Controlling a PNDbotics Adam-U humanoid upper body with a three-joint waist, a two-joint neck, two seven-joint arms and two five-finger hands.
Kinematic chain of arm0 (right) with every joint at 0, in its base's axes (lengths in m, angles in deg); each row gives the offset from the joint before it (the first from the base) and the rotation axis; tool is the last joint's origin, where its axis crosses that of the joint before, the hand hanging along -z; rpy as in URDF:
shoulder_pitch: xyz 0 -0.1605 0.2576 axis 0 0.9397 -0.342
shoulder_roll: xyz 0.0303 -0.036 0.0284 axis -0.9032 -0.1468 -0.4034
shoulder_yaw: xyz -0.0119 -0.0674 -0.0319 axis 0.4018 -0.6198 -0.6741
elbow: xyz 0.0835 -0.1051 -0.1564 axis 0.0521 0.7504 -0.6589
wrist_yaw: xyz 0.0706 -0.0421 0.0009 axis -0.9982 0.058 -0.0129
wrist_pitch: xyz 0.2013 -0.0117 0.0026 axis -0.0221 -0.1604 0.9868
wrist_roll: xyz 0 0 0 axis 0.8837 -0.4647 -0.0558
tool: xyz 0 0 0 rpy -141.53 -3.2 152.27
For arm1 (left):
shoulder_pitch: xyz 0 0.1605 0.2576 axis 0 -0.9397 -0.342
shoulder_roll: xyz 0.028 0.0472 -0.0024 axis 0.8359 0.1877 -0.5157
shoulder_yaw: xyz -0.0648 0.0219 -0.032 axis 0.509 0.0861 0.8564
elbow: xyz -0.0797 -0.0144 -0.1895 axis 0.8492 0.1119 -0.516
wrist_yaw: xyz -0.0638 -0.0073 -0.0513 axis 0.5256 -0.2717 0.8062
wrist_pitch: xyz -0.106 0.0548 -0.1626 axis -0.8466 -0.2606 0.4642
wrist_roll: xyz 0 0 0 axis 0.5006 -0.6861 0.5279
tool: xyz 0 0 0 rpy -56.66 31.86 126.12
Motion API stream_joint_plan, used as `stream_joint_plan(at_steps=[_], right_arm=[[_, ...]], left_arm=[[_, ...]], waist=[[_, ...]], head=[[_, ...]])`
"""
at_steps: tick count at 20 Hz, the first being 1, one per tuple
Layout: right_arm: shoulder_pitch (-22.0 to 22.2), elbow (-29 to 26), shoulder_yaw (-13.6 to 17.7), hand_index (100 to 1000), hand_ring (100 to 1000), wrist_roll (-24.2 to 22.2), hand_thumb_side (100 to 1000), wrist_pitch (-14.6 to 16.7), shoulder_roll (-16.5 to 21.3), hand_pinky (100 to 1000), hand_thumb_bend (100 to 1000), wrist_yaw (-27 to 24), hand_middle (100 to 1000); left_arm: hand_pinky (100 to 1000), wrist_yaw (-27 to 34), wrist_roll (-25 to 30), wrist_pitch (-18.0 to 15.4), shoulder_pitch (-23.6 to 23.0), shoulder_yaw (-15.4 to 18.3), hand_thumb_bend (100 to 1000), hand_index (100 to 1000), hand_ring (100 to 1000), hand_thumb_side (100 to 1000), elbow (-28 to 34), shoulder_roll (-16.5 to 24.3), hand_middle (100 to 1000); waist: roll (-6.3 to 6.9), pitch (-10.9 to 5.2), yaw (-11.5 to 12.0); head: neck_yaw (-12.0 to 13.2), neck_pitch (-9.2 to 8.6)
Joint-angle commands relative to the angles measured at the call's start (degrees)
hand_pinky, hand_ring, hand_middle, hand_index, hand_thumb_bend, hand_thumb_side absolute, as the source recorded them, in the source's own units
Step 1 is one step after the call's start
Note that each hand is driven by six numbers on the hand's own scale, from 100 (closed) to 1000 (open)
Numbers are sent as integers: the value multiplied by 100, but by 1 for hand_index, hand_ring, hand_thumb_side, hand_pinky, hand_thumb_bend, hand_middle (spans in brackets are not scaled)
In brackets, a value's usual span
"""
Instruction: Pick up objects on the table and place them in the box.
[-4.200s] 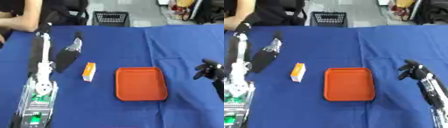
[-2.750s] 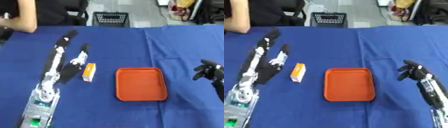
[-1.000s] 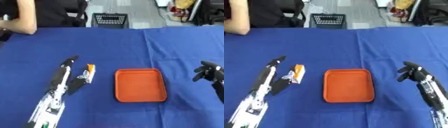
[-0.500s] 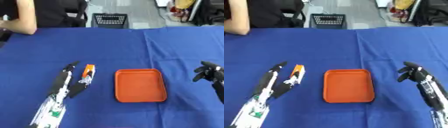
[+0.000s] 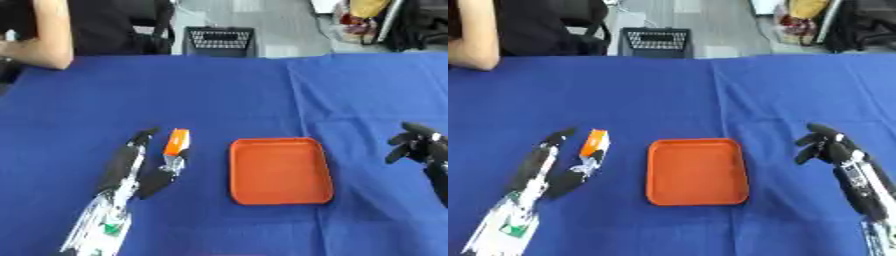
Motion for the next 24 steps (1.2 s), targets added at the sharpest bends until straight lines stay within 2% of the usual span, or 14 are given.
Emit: stream_joint_plan(at_steps=[1,24], right_arm=[[-44,-73,30,903,554,-8,932,3,84,557,100,0,663],[-43,-70,22,903,554,-26,933,2,83,557,100,-9,663]], left_arm=[[1000,-115,19,22,56,15,495,1000,1000,716,44,5,898],[1000,-375,121,-23,281,-135,445,1000,1000,705,-28,-173,882]], waist=[[-3,-57,-7],[4,-66,-42]], head=[[-37,-76],[-17,-82]])
